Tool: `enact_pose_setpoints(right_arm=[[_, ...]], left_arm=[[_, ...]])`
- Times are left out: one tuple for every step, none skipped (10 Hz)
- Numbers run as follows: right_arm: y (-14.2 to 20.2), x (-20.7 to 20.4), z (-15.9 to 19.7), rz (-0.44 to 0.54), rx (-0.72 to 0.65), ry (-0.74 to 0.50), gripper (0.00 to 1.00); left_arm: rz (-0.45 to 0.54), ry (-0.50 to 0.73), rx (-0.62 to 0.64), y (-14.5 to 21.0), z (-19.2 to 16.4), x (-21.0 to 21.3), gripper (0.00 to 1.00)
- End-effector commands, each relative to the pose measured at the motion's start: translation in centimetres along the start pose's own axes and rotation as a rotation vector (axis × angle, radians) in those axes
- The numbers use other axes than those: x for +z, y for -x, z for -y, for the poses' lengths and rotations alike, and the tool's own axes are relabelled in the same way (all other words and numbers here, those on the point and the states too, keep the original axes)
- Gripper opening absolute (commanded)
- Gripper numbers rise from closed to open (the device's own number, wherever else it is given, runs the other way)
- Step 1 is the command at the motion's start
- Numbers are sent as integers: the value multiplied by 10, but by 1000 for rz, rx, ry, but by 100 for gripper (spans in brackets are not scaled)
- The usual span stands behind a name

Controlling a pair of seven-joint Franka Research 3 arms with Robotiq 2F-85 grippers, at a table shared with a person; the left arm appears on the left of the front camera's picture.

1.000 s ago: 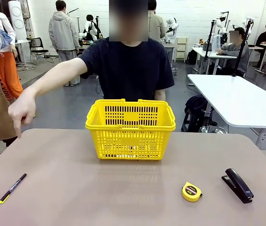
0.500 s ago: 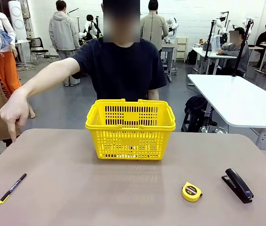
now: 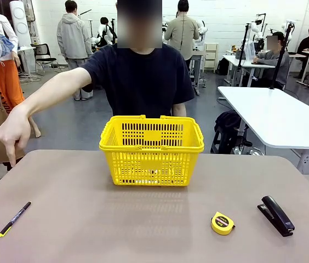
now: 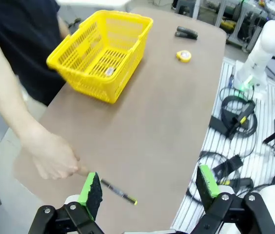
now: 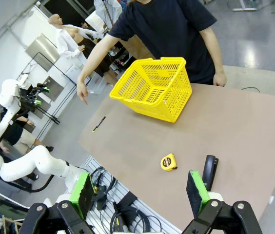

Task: Place the items the person wants into the basket.
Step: Pick up the item the person points to and place it in the Market Basket.

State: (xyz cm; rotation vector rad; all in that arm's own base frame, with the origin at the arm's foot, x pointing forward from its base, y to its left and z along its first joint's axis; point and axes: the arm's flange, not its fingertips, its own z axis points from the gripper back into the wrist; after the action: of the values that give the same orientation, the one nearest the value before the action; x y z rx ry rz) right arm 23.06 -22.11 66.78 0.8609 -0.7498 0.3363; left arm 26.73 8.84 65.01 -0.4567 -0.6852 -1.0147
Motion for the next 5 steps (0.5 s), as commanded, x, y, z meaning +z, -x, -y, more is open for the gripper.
enact_pose_setpoints(right_arm=[[-2,0,-1,20,16,-23,100],[-2,0,-1,20,16,-23,100],[-2,0,-1,20,16,-23,100],[-2,0,-1,20,16,-23,100],[-2,0,-1,20,16,-23,100]], left_arm=[[-283,-146,33,-12,17,-27,100],[-396,-162,32,-13,25,-43,100],[-491,-176,36,-16,26,-58,100],[-536,-224,59,-14,29,-75,100],[-590,-282,92,-8,30,-96,100]])
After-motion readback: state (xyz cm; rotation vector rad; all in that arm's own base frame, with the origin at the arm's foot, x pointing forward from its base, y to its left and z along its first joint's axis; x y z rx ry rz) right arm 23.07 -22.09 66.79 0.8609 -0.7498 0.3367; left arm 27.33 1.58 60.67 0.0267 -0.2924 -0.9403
